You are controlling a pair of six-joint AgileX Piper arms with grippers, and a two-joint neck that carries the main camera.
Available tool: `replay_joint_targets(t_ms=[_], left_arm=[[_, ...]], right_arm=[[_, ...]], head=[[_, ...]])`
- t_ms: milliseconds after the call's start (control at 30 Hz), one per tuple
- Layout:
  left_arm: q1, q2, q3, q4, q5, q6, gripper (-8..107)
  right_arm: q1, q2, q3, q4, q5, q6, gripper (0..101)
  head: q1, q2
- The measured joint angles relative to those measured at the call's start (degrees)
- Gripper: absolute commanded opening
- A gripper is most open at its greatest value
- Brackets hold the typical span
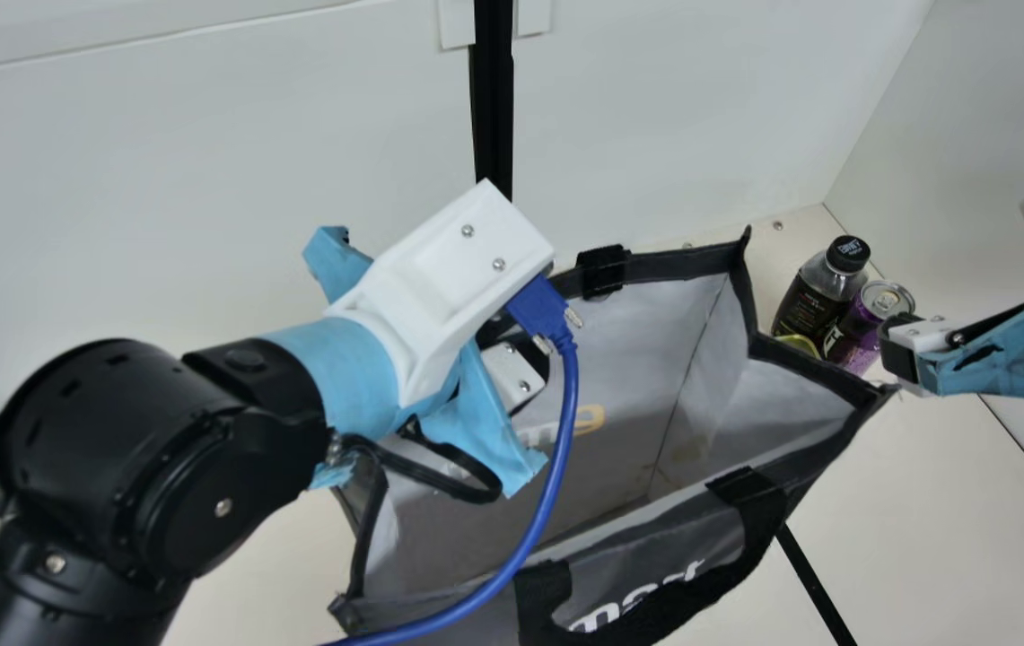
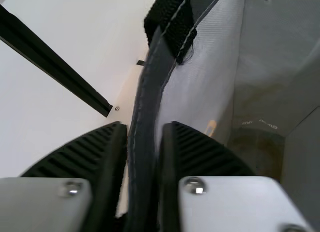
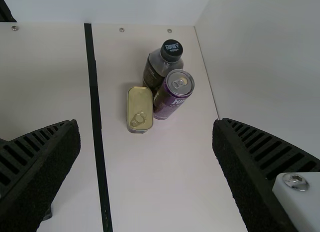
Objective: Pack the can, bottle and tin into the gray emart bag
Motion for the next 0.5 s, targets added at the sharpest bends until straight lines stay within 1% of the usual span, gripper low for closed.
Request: replay_joint_targets(t_ms=[67, 300, 500], left_arm=[[-0.1, -0.2, 0.4, 0.3, 0.0, -0.3, 10], [-0.4, -1.5, 1.7, 1.7, 0.1, -2.1, 10], [-0.5, -2.9, 2.5, 4.2, 0.1, -4.5, 10]], right_arm=[[0.0, 0.0, 0.0, 0.0, 0.0, 0.0, 91], [0.0, 0.0, 0.0, 0.0, 0.0, 0.0, 91], [0.0, 0.0, 0.0, 0.0, 0.0, 0.0, 91]], head=[[0.0, 0.1], [0.0, 0.0], [0.0, 0.1]])
